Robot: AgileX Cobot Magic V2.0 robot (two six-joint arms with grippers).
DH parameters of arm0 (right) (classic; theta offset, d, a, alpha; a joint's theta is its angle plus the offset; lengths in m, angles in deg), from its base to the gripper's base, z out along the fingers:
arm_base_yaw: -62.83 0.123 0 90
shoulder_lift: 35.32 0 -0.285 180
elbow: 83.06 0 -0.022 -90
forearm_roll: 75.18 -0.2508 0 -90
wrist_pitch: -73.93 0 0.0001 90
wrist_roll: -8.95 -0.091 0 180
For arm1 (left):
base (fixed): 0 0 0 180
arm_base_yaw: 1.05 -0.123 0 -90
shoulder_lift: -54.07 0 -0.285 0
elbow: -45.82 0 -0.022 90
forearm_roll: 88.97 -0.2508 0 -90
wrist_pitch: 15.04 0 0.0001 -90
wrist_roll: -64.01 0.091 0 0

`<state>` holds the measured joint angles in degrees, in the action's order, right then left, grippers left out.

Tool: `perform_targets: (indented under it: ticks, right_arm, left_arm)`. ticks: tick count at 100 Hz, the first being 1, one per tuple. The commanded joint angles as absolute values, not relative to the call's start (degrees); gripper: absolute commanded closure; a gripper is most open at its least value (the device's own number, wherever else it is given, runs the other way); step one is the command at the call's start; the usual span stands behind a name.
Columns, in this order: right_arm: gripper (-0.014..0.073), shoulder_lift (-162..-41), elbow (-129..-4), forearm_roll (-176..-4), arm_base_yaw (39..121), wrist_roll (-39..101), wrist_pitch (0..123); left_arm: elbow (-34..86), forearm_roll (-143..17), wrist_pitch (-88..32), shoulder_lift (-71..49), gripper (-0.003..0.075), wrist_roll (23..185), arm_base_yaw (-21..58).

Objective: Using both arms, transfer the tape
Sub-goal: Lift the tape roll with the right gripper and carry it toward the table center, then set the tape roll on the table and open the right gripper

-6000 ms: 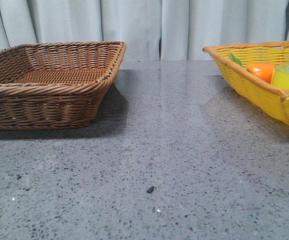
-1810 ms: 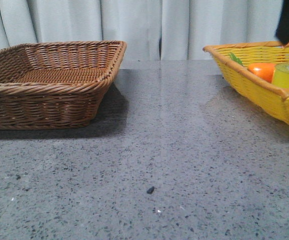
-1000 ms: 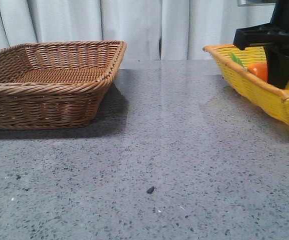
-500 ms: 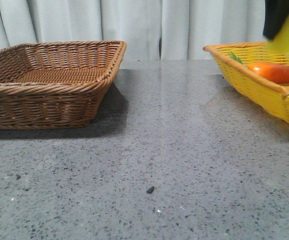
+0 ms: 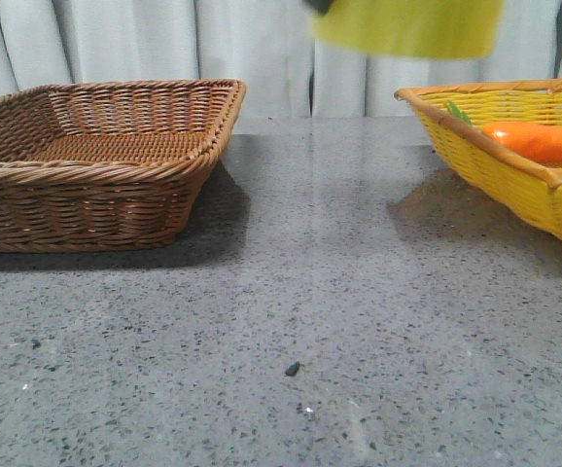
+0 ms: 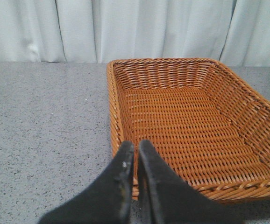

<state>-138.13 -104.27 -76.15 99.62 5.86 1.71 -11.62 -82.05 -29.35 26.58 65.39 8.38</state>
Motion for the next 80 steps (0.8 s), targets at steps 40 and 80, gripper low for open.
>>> perform_targets:
  ticks: [40,80]
  right_arm:
    - [0.0376,-147.32,-106.27,-74.79,100.70,5.49,0.65]
    - [0.0377,-140.82,-106.27,-73.95,100.70,5.49,0.28]
  left_arm:
    - [-9.56,-81.47,-24.61,25.70,0.0741,64.79,8.13]
    - [-6.76,-79.08,-26.32,25.42,0.0741,65.00,10.27]
